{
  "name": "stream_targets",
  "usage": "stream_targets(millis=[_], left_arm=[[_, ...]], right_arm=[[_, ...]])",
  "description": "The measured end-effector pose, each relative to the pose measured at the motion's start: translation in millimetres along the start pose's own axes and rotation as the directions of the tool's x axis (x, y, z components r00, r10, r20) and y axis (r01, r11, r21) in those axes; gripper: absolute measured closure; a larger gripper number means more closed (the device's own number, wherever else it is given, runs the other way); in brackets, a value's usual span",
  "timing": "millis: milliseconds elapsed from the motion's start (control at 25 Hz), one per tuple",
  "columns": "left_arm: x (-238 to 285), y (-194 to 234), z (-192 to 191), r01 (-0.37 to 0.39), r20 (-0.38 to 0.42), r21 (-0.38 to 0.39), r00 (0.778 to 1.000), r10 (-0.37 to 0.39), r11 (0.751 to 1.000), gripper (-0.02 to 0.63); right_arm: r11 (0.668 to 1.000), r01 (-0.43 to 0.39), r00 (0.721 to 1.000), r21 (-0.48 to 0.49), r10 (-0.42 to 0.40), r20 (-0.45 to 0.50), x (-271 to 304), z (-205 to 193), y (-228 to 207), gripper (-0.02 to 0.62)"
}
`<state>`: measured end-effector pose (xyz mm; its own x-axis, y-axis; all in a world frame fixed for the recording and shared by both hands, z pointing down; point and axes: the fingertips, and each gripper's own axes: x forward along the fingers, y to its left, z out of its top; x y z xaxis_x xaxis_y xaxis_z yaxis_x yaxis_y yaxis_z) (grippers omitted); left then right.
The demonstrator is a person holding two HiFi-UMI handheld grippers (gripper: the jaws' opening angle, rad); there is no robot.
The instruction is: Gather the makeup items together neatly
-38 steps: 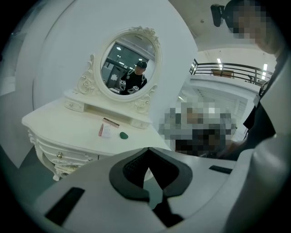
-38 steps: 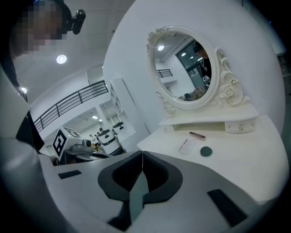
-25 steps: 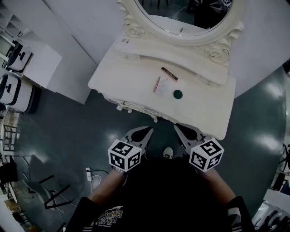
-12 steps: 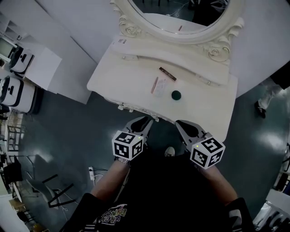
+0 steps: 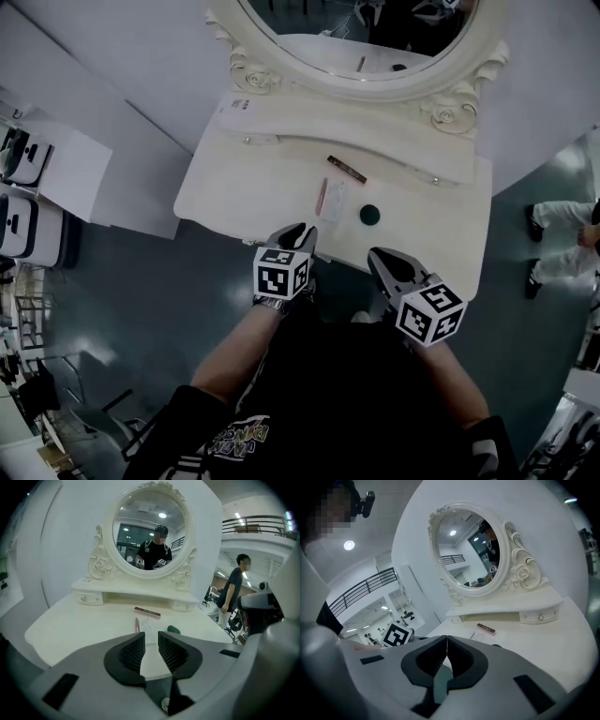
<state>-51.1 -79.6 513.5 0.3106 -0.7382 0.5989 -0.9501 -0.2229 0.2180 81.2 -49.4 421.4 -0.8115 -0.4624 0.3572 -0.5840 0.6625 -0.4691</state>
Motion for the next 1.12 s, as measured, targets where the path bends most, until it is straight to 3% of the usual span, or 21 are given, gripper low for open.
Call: stream_targets(millis=[320, 680, 880, 1120], left_arm=[[79.8, 38.3, 15.9, 0.074, -0.098, 0.068, 0.993, -0.067, 0.995, 0.527], [134.9, 56.5, 5.9, 0.124, -0.206, 0.124, 0.974, -0.097, 0.984, 0.526], [151.8, 57.5, -8.6, 0.139, -0.25, 0.141, 0.963, -0.101, 0.98, 0.526], [154.8, 57.4, -13.8, 0.127, -0.263, 0.225, 0.963, -0.065, 0.966, 0.526]], right_arm=[[0.988, 0.138, 0.99, 0.063, -0.138, -0.003, 54.0, 4.2, -20.8, 0.566], [0.954, 0.257, 0.966, 0.152, -0.257, -0.02, 67.2, -7.3, -35.1, 0.566], [0.939, 0.291, 0.957, 0.183, -0.29, -0.031, 69.2, -14.4, -41.7, 0.566], [0.932, 0.297, 0.954, 0.207, -0.297, -0.032, 69.6, -18.2, -45.7, 0.566]])
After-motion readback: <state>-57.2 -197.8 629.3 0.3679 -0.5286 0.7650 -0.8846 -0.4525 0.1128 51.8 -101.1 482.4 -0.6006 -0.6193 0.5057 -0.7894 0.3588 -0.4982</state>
